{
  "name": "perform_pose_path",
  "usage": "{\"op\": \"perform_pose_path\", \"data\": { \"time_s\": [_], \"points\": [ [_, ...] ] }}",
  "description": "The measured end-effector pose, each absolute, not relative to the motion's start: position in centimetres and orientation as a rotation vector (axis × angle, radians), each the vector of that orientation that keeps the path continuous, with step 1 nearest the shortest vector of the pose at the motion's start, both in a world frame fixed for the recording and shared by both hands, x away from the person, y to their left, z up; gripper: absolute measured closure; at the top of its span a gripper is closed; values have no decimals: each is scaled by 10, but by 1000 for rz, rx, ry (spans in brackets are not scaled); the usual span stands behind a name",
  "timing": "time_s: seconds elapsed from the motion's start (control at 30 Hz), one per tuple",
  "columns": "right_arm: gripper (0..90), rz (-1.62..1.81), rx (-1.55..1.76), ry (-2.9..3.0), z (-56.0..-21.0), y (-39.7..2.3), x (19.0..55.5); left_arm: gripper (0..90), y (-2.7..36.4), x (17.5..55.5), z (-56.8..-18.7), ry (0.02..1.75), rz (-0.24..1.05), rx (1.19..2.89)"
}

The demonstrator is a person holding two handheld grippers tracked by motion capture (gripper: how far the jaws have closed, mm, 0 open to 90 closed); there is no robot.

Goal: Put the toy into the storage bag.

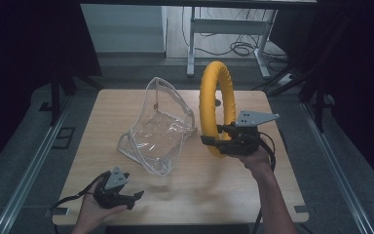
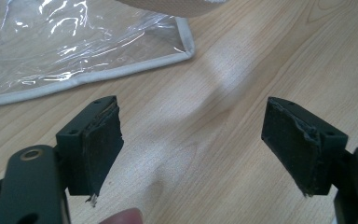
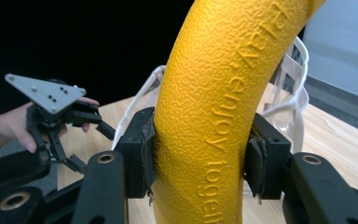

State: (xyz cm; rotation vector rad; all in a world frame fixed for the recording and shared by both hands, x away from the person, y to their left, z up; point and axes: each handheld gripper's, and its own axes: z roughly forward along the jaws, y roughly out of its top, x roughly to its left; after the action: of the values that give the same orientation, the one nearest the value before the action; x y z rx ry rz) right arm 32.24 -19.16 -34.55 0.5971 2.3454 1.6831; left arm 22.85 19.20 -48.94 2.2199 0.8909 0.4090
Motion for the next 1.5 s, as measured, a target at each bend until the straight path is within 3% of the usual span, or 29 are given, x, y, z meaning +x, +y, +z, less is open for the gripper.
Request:
{"op": "perform_pose_path", "data": {
  "time_s": [1.5],
  "points": [
    [505,1997,429,2150,-294,-148,312,200,193,228,-489,884,410,2222]
  ]
}}
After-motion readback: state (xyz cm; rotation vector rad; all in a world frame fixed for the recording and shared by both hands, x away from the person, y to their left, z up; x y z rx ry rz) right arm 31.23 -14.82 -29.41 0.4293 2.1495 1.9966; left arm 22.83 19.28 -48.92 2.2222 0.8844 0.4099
